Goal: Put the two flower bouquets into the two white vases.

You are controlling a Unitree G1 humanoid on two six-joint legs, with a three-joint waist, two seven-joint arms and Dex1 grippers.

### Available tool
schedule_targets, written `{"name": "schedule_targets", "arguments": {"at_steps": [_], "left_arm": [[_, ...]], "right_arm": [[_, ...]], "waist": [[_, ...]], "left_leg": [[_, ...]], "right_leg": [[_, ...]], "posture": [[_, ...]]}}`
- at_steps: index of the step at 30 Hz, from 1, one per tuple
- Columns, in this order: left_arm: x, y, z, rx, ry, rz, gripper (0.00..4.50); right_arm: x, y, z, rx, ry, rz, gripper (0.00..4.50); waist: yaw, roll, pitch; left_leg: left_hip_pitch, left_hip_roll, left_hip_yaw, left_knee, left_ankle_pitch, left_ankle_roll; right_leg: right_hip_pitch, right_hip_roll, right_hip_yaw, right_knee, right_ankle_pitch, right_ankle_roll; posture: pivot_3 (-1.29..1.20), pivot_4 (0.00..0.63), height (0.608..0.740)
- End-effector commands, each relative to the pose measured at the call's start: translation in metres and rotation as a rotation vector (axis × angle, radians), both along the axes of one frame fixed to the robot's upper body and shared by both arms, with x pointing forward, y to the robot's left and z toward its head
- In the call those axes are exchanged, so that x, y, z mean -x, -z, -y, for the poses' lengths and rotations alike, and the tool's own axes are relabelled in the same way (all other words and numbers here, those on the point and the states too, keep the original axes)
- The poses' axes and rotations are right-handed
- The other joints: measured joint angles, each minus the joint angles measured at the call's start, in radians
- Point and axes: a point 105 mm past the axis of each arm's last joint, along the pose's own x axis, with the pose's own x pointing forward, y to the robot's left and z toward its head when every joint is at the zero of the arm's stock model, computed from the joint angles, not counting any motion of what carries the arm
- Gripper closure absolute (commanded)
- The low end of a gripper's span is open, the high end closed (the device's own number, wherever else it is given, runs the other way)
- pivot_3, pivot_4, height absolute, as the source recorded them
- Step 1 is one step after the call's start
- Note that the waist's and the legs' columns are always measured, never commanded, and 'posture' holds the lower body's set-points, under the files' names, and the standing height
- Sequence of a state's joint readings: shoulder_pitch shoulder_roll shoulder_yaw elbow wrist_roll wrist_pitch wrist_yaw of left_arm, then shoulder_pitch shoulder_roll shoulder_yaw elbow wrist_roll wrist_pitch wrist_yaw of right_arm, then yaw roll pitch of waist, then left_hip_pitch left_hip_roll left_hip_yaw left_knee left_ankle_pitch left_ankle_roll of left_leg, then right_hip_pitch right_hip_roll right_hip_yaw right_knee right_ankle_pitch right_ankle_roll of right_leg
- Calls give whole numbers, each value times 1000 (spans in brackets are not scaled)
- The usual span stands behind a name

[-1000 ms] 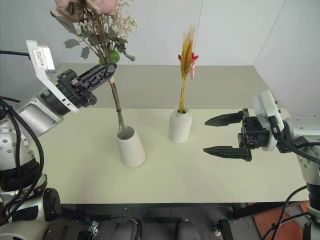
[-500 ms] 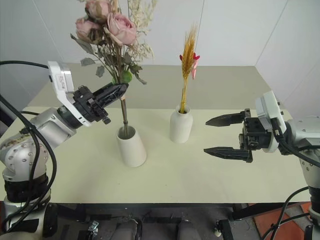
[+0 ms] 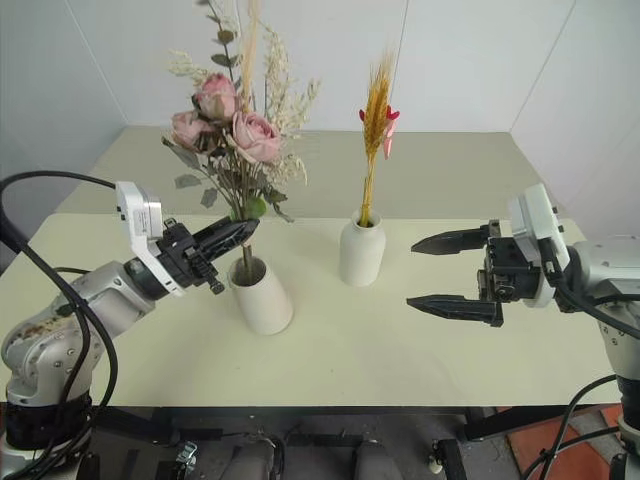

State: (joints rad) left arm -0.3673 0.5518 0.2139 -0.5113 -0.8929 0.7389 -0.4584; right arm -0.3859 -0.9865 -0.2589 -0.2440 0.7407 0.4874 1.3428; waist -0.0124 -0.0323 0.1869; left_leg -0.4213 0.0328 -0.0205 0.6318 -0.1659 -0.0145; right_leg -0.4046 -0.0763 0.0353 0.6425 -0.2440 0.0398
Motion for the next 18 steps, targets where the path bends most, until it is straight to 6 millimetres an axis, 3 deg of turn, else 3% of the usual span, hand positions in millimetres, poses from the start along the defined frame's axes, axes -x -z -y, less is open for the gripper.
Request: {"name": "schedule_targets", "arguments": {"at_steps": [1, 11, 15, 18], "left_arm": [[3, -4, 2, -17, -14, 41, 3102], [6, -2, -2, -34, -18, 32, 60], [16, 2, -8, -96, 37, 21, 23], [28, 5, -23, -195, 89, 26, 23]], "right_arm": [[6, -14, -4, -9, -20, 76, 0], [5, -14, -5, -7, -11, 81, 0], [6, -14, -4, -4, -8, 79, 0], [6, -13, -2, -3, -4, 76, 0]], "waist": [[0, 0, 0], [0, 0, 0], [-3, 0, 0], [-4, 0, 0]], "left_leg": [[0, 0, 0, 0, 0, 0], [0, 0, 0, 0, 0, 0], [0, 0, 0, 0, 0, 0], [0, 1, 0, -1, 0, 0]], "right_leg": [[0, 0, 0, 0, -1, 1], [0, 0, 0, 0, -2, 3], [0, 0, 0, 0, -2, 3], [-1, 0, 0, 0, -2, 3]], "posture": [[0, 150, 740], [0, 150, 740], [0, 150, 740], [0, 150, 740]]}}
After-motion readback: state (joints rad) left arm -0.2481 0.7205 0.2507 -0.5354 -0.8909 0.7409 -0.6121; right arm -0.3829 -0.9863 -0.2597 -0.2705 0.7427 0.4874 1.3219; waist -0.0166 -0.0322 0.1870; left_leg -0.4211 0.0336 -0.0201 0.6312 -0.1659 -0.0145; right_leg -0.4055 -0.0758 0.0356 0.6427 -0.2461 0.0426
